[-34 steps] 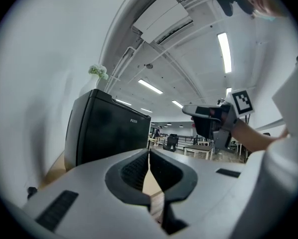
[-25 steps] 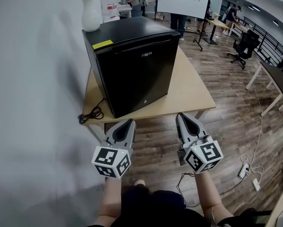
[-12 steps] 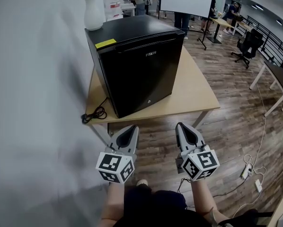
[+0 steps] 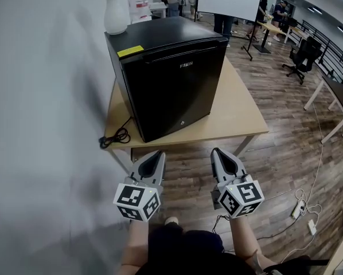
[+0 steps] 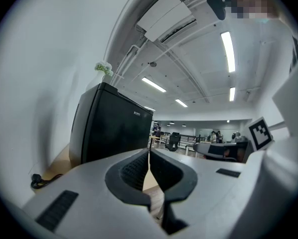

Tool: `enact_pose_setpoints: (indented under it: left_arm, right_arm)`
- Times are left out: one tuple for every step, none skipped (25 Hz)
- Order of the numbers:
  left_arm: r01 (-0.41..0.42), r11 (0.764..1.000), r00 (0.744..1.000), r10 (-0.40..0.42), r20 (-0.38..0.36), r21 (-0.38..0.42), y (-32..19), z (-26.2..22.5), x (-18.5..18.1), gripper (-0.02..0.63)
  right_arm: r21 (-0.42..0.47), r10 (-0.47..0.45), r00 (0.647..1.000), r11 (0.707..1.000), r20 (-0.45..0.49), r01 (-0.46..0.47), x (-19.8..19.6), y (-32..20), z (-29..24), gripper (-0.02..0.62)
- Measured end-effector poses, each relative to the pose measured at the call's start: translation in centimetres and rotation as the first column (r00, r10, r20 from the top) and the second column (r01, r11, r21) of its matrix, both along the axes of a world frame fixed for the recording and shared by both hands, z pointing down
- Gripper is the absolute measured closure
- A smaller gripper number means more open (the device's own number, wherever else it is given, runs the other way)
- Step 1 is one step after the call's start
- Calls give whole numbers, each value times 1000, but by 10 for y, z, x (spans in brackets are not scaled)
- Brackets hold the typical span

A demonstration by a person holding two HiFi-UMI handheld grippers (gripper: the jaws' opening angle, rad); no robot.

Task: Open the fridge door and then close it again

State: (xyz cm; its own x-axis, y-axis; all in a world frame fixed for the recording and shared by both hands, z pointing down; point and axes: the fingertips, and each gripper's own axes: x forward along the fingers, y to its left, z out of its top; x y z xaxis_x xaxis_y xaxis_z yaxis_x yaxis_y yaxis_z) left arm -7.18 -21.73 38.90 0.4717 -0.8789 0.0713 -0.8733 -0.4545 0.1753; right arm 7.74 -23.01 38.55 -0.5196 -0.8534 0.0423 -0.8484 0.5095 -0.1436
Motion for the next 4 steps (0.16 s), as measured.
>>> enact_pose_setpoints:
  left_arm:
    - [2,1000,1000,-2,0,0,-1,0,-1,598]
    - [4,1000,1000,-4,0,-1,-2,0,-3,598]
    - [7,1000,1000,-7,-1,-1,-3,-1,-4,598]
    - [9,1000,1000,-9,-1,-2,-4,-1,-6,598]
  right_arm:
    - [1,-4,1000,1000,0,4,-1,-1,0,606]
    - [3,-8,1000,1000,-1,8,-3,-2,-1,606]
    - [6,-13,1000,1000,-3,13,-5,-3,-2,604]
    - [9,-17,1000,1000,-6,17,-7,-4,-3,605]
